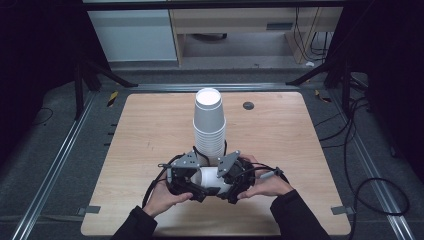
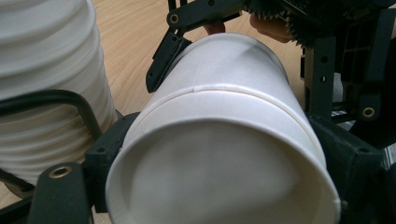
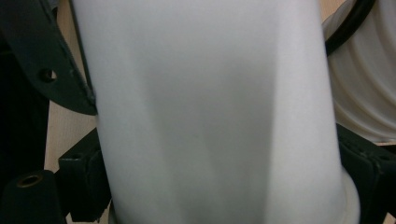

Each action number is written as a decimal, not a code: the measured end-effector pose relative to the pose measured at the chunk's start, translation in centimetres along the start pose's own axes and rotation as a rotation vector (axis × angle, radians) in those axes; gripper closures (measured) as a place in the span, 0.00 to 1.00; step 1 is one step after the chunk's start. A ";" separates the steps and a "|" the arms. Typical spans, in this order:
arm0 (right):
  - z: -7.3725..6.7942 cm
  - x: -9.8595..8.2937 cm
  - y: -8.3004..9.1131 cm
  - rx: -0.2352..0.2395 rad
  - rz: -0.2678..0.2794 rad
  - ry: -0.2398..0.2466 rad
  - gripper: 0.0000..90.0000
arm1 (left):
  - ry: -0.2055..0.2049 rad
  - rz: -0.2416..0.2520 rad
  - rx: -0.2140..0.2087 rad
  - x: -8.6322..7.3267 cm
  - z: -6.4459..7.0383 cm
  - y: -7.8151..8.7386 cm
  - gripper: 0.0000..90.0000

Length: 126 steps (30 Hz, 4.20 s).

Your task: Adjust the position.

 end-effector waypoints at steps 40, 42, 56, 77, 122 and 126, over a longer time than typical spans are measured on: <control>2.0 -1.2 4.2 -0.050 0.155 -0.161 0.02 | -0.008 0.067 0.023 0.1 -0.8 3.0 0.23; 2.1 -1.4 4.6 -0.049 0.168 -0.175 0.01 | -0.007 0.072 0.027 0.1 -1.0 3.2 0.23; 1.4 -2.3 5.7 -0.003 0.261 -0.256 0.02 | -0.026 0.166 0.013 1.2 -0.7 4.6 0.23; -0.1 -1.5 3.5 0.109 0.303 -0.254 0.03 | -0.063 0.150 -0.095 1.7 1.2 2.3 0.23; -1.3 -0.9 2.5 0.190 0.336 -0.226 0.06 | -0.083 0.110 -0.147 1.2 2.1 0.8 0.23; -1.3 -0.8 2.5 0.193 0.337 -0.228 0.05 | -0.088 0.100 -0.144 1.1 2.1 0.7 0.23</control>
Point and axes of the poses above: each handheld gripper's, and its own axes: y roughly backward along the jaws, x roughly out of its top, z roughly to its right, the point moved 8 cm from there along -y, roughly forward along the jaws, and after that the axes turned 3 degrees about -x, right-handed, at the moved point
